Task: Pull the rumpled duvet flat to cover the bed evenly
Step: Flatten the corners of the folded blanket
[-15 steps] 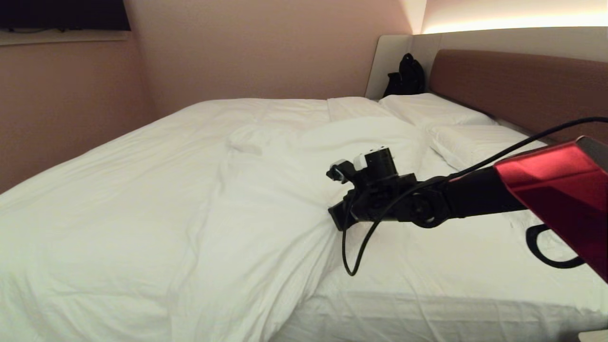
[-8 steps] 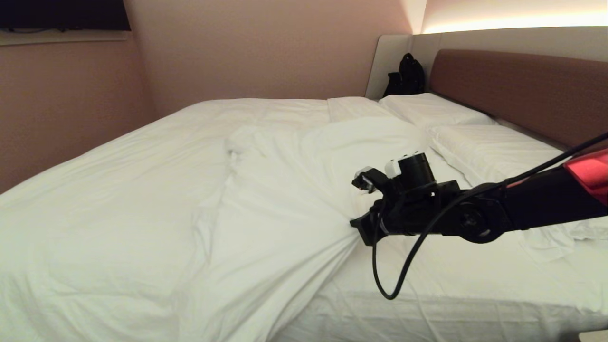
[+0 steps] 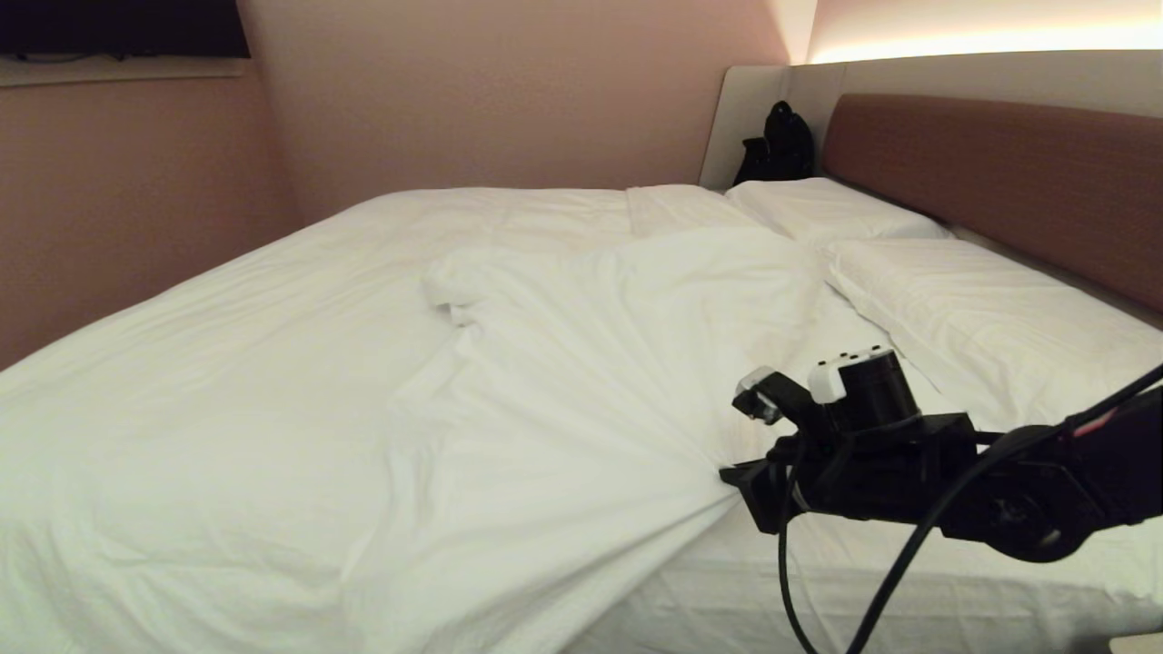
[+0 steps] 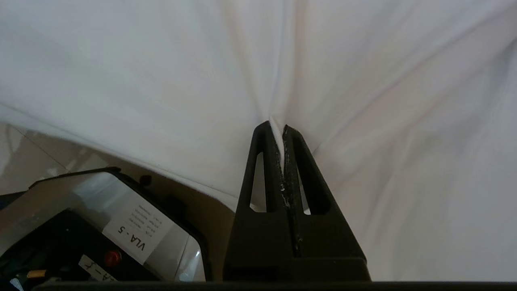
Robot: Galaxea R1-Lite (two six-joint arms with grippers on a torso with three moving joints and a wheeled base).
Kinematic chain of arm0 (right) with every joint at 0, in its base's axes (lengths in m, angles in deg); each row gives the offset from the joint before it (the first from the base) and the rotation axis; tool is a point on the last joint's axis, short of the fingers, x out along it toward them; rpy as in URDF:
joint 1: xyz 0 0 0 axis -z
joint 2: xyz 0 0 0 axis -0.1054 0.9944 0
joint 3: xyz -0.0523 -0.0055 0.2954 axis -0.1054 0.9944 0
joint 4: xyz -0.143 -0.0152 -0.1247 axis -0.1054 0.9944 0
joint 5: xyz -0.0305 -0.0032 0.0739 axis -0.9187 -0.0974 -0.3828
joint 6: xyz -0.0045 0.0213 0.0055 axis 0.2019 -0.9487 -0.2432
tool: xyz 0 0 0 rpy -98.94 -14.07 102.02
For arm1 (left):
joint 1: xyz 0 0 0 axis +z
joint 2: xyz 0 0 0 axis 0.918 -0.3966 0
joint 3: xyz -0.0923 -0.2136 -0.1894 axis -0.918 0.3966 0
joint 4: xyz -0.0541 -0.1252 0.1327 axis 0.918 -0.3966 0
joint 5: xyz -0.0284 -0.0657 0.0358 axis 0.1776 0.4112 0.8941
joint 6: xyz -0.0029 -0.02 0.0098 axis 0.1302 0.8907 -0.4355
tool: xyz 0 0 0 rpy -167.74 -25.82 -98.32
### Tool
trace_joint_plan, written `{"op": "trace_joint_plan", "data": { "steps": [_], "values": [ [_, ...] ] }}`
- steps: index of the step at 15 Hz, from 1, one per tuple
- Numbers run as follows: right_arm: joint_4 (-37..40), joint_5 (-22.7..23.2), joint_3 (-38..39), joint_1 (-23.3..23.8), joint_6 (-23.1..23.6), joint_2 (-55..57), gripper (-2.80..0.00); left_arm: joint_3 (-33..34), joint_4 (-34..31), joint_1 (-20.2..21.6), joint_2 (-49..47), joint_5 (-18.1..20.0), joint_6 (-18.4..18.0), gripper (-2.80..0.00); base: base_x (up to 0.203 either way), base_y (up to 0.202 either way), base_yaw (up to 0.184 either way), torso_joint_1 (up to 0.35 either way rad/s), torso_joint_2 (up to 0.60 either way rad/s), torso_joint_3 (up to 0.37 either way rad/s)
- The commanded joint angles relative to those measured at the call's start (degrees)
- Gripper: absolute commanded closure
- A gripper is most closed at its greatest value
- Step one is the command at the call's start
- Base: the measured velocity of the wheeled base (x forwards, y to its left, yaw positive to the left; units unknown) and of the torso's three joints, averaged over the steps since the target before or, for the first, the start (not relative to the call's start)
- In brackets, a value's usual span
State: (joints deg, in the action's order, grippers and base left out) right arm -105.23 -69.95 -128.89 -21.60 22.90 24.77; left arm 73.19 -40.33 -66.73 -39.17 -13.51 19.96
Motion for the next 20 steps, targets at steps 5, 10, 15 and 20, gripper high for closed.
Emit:
{"op": "trace_joint_plan", "data": {
  "steps": [5,10,15,20],
  "values": [
    [-12.9,-0.36,15.43,0.16,-1.38,-9.41,0.0,-0.01,0.04,0.01,0.02,0.0,0.04,0.0,0.0,0.0,0.0,0.0,0.0,0.0],
    [-14.37,-0.58,20.59,0.23,-2.52,-17.77,0.0,0.0,0.04,0.01,0.02,0.0,0.04,0.0,0.0,0.0,0.0,0.0,0.0,0.0],
    [-14.39,-1.7,15.76,0.23,-2.22,-17.89,0.0,0.06,0.04,0.01,0.02,0.0,0.04,0.0,0.0,0.0,0.0,0.0,0.0,0.0],
    [-11.88,-1.78,2.63,0.22,-1.88,-14.55,0.0,-0.01,0.04,0.01,0.02,0.0,0.04,0.0,0.0,0.0,0.0,0.0,0.0,0.0]
  ]
}}
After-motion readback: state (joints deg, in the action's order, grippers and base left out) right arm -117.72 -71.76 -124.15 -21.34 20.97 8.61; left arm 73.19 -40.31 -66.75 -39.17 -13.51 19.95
